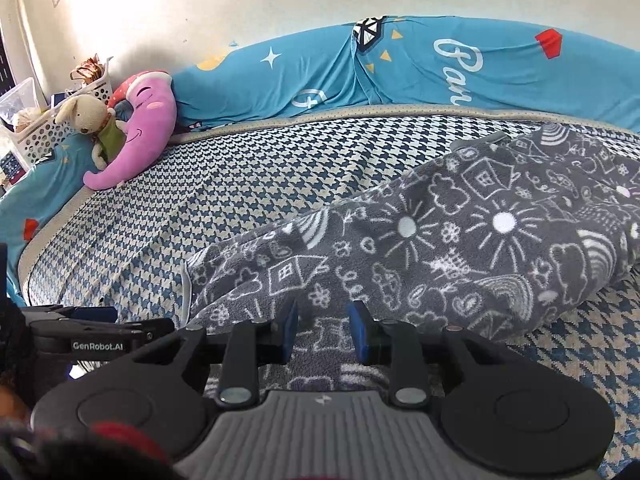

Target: Fold clothes

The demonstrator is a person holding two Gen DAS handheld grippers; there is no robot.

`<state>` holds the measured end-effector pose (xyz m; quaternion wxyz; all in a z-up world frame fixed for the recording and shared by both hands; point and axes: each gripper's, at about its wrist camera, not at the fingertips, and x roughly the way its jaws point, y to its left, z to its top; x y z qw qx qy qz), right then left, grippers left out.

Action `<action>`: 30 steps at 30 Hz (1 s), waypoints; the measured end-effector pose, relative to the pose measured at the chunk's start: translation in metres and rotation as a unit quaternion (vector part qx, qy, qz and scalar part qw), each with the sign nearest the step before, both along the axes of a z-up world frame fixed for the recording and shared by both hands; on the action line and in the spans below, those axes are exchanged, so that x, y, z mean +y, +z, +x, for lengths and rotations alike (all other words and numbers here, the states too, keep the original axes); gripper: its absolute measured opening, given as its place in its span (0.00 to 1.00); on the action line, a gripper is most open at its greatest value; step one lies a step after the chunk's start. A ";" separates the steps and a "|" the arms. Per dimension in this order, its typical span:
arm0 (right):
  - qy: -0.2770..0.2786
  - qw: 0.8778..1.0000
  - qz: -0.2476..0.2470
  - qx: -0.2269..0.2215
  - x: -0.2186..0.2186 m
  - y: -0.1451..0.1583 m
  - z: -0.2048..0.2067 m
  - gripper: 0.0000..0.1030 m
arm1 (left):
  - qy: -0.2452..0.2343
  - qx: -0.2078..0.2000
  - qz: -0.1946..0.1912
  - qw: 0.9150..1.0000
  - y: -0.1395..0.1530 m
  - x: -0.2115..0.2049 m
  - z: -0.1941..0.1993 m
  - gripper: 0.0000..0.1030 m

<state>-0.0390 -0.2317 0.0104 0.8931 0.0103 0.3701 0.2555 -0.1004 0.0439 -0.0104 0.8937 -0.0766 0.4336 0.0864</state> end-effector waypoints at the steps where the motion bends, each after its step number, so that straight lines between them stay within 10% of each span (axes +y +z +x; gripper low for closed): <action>1: 0.003 1.000 0.000 -0.004 0.000 0.001 -0.001 0.27 | 0.002 -0.001 -0.003 1.000 0.000 0.001 0.000 1.00; 11: 0.071 0.997 -0.005 -0.028 0.019 0.001 -0.024 0.29 | 0.006 -0.009 -0.022 1.000 0.001 0.007 0.000 1.00; 30: 0.201 0.969 -0.110 -0.094 0.075 -0.026 -0.083 0.67 | 0.025 -0.001 -0.066 0.998 0.001 0.017 0.006 1.00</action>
